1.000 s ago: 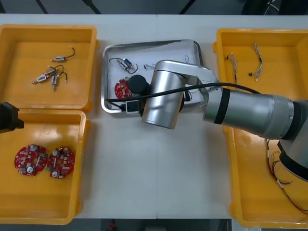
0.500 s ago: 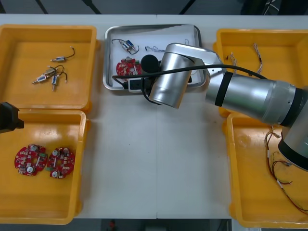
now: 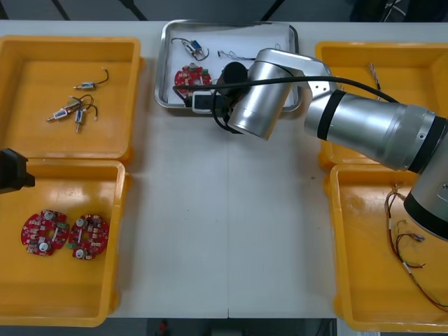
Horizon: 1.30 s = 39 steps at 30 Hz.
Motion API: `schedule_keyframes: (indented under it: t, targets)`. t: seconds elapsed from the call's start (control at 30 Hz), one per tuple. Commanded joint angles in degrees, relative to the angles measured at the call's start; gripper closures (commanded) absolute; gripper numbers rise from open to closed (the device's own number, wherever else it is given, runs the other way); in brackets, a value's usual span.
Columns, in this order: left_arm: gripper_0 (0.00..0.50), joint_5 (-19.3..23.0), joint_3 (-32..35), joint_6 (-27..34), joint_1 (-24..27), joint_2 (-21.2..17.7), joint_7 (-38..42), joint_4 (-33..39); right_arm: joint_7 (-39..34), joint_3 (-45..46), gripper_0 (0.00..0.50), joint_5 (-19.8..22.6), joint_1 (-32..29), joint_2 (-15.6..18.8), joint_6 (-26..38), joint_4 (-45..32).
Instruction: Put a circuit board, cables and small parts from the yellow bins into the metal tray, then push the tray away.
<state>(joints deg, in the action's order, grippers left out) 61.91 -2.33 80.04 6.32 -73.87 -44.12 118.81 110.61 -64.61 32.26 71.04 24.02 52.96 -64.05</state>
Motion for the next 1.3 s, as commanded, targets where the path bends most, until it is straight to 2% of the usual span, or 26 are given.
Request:
schedule_keyframes:
  t: [0.03, 0.5, 0.53, 0.57, 0.6, 0.63, 0.67, 0.8, 1.03, 1.13, 1.3]
  targets:
    - [0.000, 0.4, 1.0, -0.5, -0.8, -2.8, -1.8, 0.2, 1.2, -0.7, 0.500, 0.6, 1.6, 0.2, -2.1, 1.6]
    - [0.000, 0.4, 1.0, -0.5, -0.8, -2.8, -1.8, 0.2, 1.4, -0.6, 0.500, -0.4, 2.4, 0.2, -3.1, 0.2]
    - [0.000, 0.4, 1.0, -0.5, -0.8, -2.8, -1.8, 0.2, 1.2, -0.6, 0.436, -0.5, 2.6, 0.2, -2.7, 0.1]
    - [0.000, 0.4, 1.0, -0.5, -0.8, -2.8, -1.8, 0.2, 1.1, -0.5, 0.307, -0.4, 2.7, 0.3, -2.2, 0.0]
    - [0.000, 0.4, 1.0, -0.5, -0.8, -2.8, -1.8, 0.2, 1.1, -0.4, 0.231, -0.4, 2.8, 0.3, -1.9, -0.1]
    - [0.000, 0.4, 1.0, -0.5, -0.8, -2.8, -1.8, 0.2, 1.0, 0.0, 0.089, -0.4, 2.9, 0.3, -1.1, -0.5]
    - [0.000, 0.4, 1.0, -0.5, -0.8, -2.8, -1.8, 0.2, 0.9, 0.7, 0.000, -0.4, 2.9, 0.2, -0.2, -0.8]
    - [0.000, 0.4, 1.0, -0.5, -0.8, -2.8, -1.8, 0.2, 0.9, 2.7, 0.000, -0.4, 2.9, 0.6, 3.8, -3.2]
    - [0.000, 0.4, 1.0, -0.5, -0.8, -2.8, -1.8, 0.2, 0.8, 7.7, 0.000, 0.0, 2.8, 3.0, 13.8, -12.5]
    - [0.000, 0.4, 1.0, -0.5, -0.8, -2.8, -1.8, 0.2, 0.7, 9.6, 0.000, 1.7, 2.8, 4.3, 18.2, -16.7]
    - [0.000, 0.4, 1.0, -0.5, -0.8, -2.8, -1.8, 0.2, -0.4, 14.7, 0.000, 6.9, 1.6, 7.0, 26.1, -24.5]
